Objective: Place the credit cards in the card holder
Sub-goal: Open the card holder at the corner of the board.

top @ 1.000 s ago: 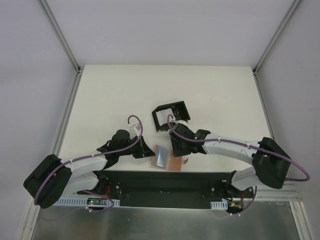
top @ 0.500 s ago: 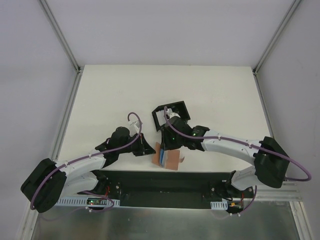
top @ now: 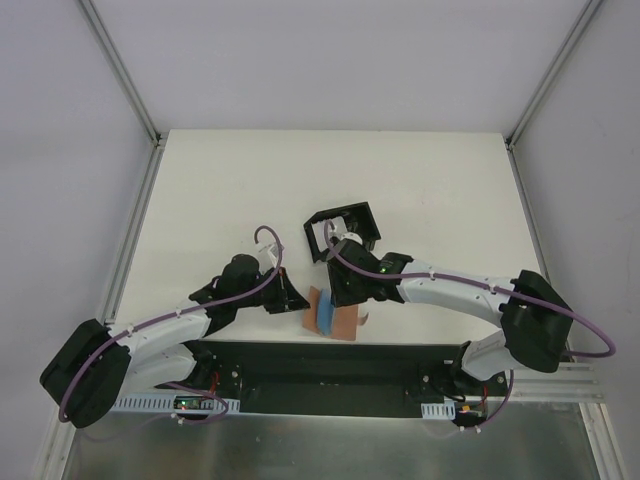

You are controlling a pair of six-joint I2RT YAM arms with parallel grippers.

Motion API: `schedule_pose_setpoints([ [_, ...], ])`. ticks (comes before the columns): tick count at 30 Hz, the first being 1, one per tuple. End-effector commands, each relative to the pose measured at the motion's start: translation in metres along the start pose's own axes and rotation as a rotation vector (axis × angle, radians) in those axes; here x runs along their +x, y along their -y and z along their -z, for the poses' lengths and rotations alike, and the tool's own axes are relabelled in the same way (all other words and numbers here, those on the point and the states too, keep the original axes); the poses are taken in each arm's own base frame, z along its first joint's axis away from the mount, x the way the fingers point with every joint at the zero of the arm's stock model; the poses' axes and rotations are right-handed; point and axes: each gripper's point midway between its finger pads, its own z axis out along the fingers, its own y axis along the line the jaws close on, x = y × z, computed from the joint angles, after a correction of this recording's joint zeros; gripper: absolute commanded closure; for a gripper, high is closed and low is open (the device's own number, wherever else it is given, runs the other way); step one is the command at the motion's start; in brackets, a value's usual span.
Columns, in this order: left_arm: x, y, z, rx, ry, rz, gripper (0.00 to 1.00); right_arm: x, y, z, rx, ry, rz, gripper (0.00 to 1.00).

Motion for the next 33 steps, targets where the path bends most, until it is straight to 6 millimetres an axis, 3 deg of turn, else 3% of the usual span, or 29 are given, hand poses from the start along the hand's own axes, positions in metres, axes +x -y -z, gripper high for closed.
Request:
schedule_pose_setpoints([
  [1, -0.010, 0.012, 0.003, 0.021, 0.034, -0.046, 1.00, 0.002, 0.012, 0.004, 0.074, -0.014, 0.011, 0.66],
  [16, 0.000, -0.029, 0.004, -0.111, 0.084, 0.052, 1.00, 0.044, 0.054, -0.016, 0.213, -0.126, 0.050, 0.69],
  [24, 0.005, -0.039, 0.005, -0.135, 0.086, 0.077, 1.00, 0.042, 0.076, -0.008, 0.337, -0.143, 0.130, 0.70],
  [33, -0.003, -0.017, 0.004, -0.090, 0.095, 0.054, 1.00, 0.020, 0.047, -0.003, 0.220, -0.096, 0.159, 0.70],
])
